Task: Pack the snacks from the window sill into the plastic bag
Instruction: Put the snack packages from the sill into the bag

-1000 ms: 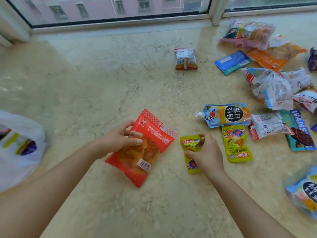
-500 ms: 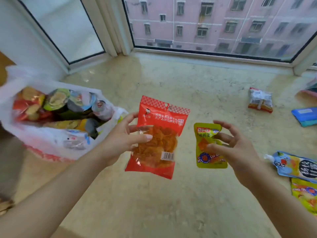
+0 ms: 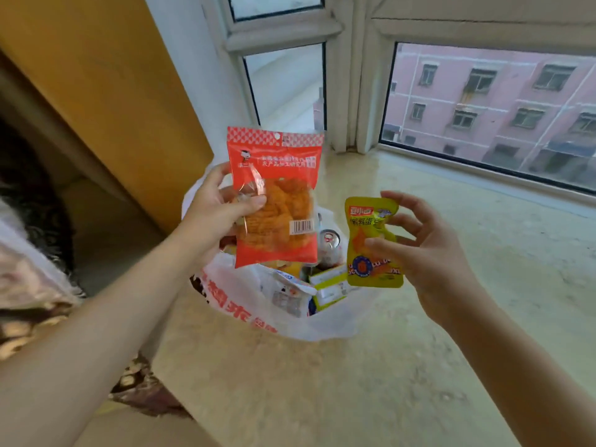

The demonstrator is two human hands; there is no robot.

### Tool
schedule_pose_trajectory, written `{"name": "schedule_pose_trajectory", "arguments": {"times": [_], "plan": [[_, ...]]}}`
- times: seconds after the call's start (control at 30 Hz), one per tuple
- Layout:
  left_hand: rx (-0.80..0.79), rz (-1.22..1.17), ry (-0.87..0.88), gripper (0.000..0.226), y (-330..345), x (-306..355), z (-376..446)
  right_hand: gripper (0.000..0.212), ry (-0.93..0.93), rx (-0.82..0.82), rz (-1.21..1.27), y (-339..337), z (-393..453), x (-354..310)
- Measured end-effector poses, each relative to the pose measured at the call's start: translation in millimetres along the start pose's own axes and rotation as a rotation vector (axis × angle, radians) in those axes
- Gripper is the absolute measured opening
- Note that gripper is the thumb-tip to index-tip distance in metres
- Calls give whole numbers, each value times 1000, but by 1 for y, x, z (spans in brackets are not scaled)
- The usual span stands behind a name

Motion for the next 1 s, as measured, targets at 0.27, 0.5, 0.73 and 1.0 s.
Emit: {"name": "schedule_pose_trajectory", "arguments": {"times": [0.27, 0.5, 0.73, 1.0], "plan": [[-165, 34, 35, 52, -15, -36, 71, 62, -5, 81, -224, 36, 66, 34], [-358, 92, -65, 56, 3, -87, 99, 68, 245, 62, -349, 20, 79, 95], [-389, 90, -101, 57, -8, -111, 106, 82, 478, -131, -569, 23, 82, 140], [-462, 84, -92, 57, -2, -99, 105, 87, 246, -8, -1325, 6, 66, 88]]}}
Point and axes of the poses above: each hand's wrist, its own z-axis towards the middle knuckle, its own y-axis out of the palm, x = y × z, the point moved 7 cm from there along z, towards the middle knuckle, and after that the axes turned 11 degrees about -x, right-handed, at the moved point
